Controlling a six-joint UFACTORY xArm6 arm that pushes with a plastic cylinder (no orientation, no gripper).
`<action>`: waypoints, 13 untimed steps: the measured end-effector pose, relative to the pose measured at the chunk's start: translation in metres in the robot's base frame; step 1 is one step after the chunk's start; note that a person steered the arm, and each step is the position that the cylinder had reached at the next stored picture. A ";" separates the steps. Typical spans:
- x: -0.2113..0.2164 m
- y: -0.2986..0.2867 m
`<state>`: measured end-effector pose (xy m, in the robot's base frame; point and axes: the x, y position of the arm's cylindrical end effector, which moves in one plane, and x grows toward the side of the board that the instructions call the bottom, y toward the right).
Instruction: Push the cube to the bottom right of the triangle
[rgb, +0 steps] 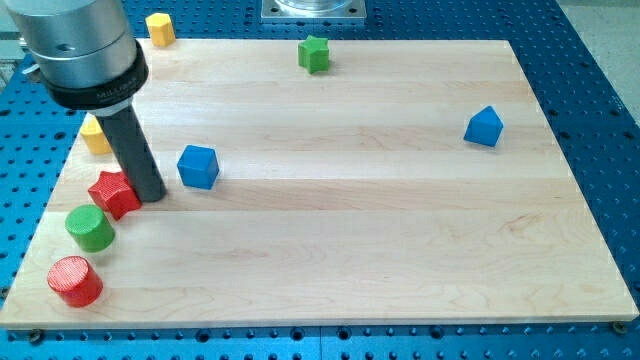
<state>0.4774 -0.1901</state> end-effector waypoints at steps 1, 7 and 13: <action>0.005 0.011; -0.067 0.037; -0.025 0.119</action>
<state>0.4526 -0.0714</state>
